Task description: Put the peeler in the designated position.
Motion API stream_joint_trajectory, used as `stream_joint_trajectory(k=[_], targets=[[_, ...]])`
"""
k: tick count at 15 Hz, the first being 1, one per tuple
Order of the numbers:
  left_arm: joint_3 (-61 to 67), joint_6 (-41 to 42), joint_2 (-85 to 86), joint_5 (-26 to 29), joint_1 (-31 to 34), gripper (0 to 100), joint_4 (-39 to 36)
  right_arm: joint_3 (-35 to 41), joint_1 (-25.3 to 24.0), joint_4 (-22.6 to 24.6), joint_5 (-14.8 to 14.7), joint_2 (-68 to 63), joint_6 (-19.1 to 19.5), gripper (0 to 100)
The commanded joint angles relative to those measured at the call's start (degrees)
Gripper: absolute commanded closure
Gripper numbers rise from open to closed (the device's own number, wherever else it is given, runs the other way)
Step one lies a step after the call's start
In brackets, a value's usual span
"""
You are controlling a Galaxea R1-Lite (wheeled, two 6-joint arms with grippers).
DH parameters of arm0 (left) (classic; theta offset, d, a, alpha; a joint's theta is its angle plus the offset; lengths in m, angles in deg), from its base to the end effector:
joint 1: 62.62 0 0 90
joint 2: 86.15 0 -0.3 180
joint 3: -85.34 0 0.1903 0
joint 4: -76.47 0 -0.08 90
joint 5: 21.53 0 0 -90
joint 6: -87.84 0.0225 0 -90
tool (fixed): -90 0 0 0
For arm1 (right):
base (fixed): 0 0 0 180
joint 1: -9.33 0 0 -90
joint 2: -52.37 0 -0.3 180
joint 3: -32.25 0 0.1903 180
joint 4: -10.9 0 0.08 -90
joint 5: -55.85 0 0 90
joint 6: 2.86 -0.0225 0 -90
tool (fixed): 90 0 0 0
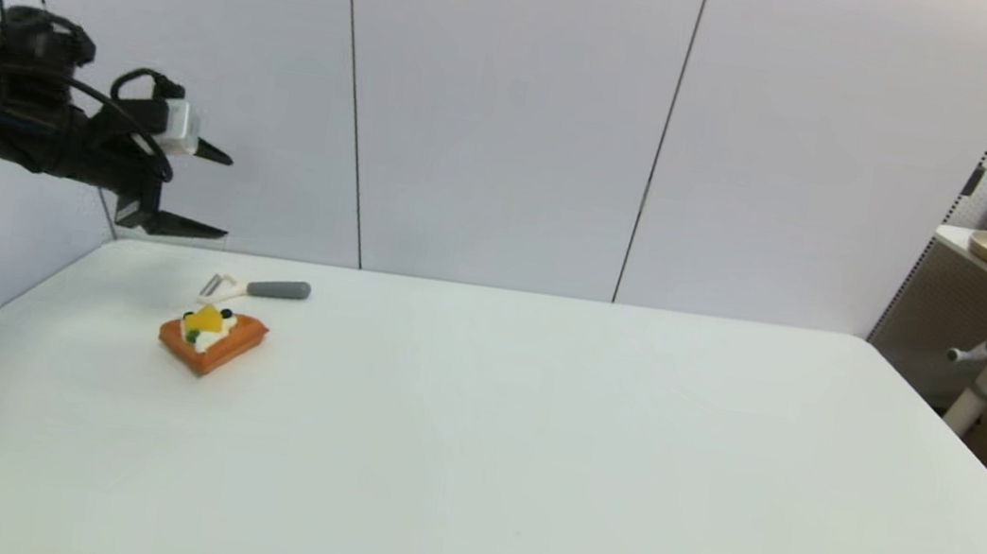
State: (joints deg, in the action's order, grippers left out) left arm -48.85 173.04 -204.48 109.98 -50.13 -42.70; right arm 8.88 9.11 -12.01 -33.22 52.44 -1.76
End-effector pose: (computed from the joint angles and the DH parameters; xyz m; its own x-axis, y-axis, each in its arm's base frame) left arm 0.3878 0.0706 0.2476 0.6606 -0.5325 -0.5292 0.7123 0.2220 0.6658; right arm -0.0229 0.0003 0.0763 0.9998 0.0201 0.0092 -0.0199 0.9996 -0.0193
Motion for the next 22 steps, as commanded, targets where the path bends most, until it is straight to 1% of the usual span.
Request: stream_joint_trajectory(k=[1, 3, 5, 7, 9, 11, 13, 16, 17, 20, 21, 22], targets=[[13.2, -9.3, 26.6, -2.4, 1.2, 0, 4.9, 0.0, 0.0, 0.1, 0.0, 0.0, 0.0, 0], [22.7, -19.0, 38.5, -5.1, 0.8, 0, 4.8, 0.0, 0.0, 0.0, 0.0, 0.0, 0.0, 0], [32.3, -30.6, 51.2, -9.0, -3.5, 0, 4.5, 0.0, 0.0, 0.1, 0.0, 0.0, 0.0, 0], [41.3, -39.9, 62.9, -10.9, -8.0, 0, 4.1, 0.0, 0.0, 0.1, 0.0, 0.0, 0.0, 0], [51.2, -46.4, 73.9, -11.3, -10.6, 0, 1.8, 0.0, 0.0, 0.1, 0.0, 0.0, 0.0, 0], [59.0, -51.7, 81.8, -11.5, -12.5, 0, -2.0, 0.0, 0.0, 0.0, 0.0, 0.0, 0.0, 0], [69.4, -56.4, 91.1, -12.4, -14.5, 0, -7.3, 0.0, 0.0, 0.0, 0.0, 0.0, 0.0, 0], [80.1, -63.8, 99.6, -15.5, -16.4, 0, -13.9, 0.0, 0.0, 0.1, 0.0, 0.0, 0.0, 0], [83.7, -66.7, 102.3, -17.5, -16.4, 0, -17.2, 0.0, 0.0, 0.0, 0.0, 0.0, 0.0, 0], [91.8, -71.3, 102.5, -20.7, -16.3, 0, -31.1, 0.0, 0.0, 0.1, 0.0, 0.0, 0.0, 0], [92.7, -72.2, 103.5, -22.1, -15.5, 0, -32.7, 0.0, 0.0, 0.0, 0.0, 0.0, 0.0, 0], [93.2, -72.8, 105.6, -23.0, -14.4, 0, -32.5, 0.0, 0.0, 0.0, 0.0, 0.0, 0.0, 0]])
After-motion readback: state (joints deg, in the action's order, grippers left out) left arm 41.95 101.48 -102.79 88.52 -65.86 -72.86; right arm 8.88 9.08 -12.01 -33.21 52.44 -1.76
